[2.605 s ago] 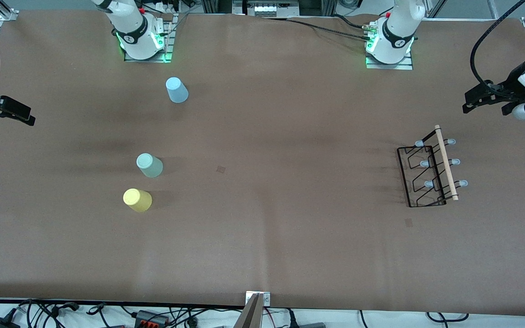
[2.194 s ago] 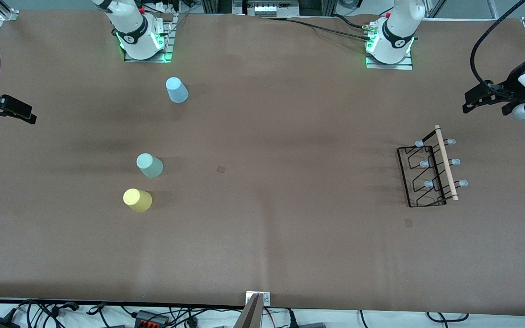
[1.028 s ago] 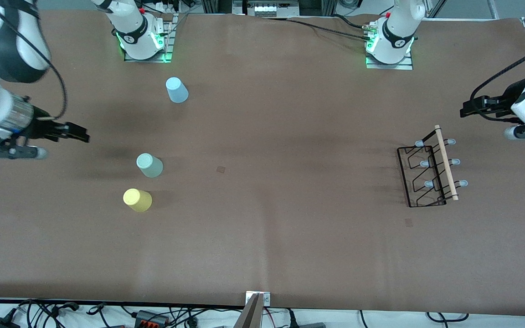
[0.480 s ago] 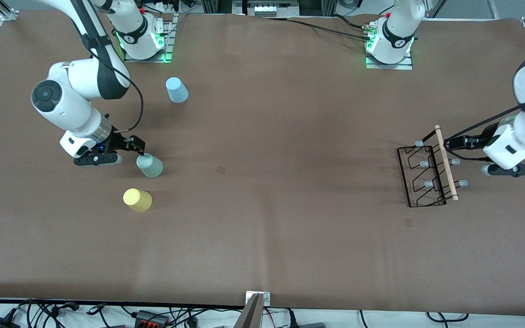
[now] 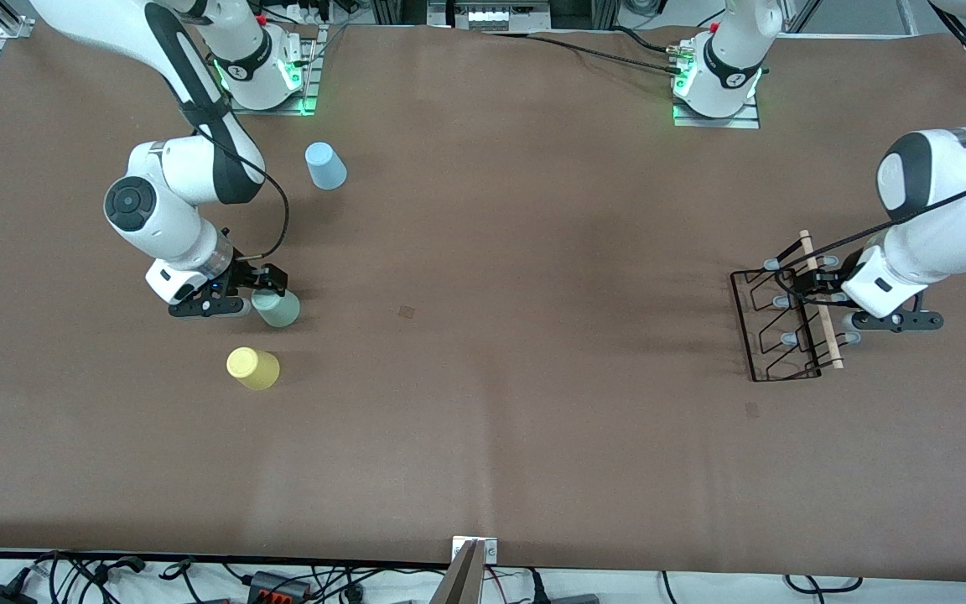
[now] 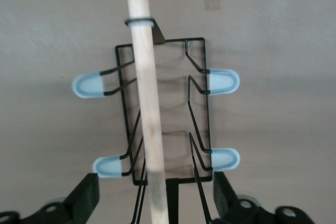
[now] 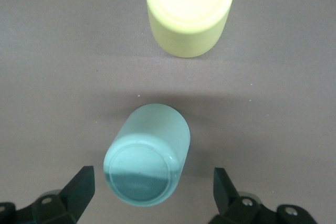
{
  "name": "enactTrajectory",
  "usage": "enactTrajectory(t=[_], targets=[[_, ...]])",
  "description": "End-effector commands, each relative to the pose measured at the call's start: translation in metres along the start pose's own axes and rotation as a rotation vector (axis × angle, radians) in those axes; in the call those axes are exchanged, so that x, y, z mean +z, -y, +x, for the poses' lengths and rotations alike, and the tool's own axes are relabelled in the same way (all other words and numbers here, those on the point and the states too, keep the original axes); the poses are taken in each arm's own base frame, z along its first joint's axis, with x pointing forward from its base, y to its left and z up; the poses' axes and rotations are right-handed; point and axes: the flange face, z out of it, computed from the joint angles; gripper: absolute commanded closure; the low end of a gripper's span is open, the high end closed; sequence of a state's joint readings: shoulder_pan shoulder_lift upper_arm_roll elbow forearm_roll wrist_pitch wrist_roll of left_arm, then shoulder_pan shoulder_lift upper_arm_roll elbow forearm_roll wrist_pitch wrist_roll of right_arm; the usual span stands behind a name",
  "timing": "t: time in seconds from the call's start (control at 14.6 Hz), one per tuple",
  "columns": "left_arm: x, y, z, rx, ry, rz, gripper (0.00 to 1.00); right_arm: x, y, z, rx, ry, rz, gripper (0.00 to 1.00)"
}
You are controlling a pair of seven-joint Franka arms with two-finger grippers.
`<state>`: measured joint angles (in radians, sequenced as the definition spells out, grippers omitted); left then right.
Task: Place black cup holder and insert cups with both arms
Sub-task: 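Grasp the cup with the right gripper while the left gripper lifts the rack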
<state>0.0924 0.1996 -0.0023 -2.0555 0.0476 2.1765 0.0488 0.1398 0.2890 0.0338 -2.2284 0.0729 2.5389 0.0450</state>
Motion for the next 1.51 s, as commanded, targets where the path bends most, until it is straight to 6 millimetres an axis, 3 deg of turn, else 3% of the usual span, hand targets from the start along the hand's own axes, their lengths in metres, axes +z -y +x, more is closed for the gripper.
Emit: enactTrajectory(t=[0.0, 0.21, 0.41, 0.48, 0.75, 0.96, 1.17, 1.44], targets=[[0.0, 0.001, -0.012, 0.027, -0.021, 0.014, 0.18, 0.01, 0.004, -0.007, 0.016, 0.008, 0.002, 0.0], [0.005, 0.004, -0.013, 0.021, -0.004, 0.012, 0.47, 0.018, 0.009, -0.01, 0.007, 0.024, 0.0, 0.0], [0.006, 0.004, -0.014, 0.01, 0.014, 0.011, 0.86, 0.027, 0.01, -0.012, 0.005, 0.035, -0.001, 0.0], [0.004, 0.004, -0.013, 0.008, 0.011, 0.011, 0.92, 0.028, 0.01, -0.012, 0.004, 0.035, 0.0, 0.0], [-0.011, 0.004, -0.007, 0.01, -0.021, 0.014, 0.99, 0.025, 0.008, -0.008, 0.008, 0.022, 0.0, 0.0], [-0.044, -0.004, 0.005, 0.022, -0.037, 0.018, 0.99, 0.023, 0.006, -0.005, 0.014, 0.005, 0.002, 0.0], [-0.085, -0.051, 0.01, 0.068, 0.038, 0.015, 0.99, 0.024, 0.004, -0.003, 0.017, 0.004, 0.002, 0.0], [-0.1, -0.161, -0.004, 0.158, 0.06, 0.007, 0.99, 0.027, 0.005, -0.001, 0.017, -0.007, 0.004, 0.0]])
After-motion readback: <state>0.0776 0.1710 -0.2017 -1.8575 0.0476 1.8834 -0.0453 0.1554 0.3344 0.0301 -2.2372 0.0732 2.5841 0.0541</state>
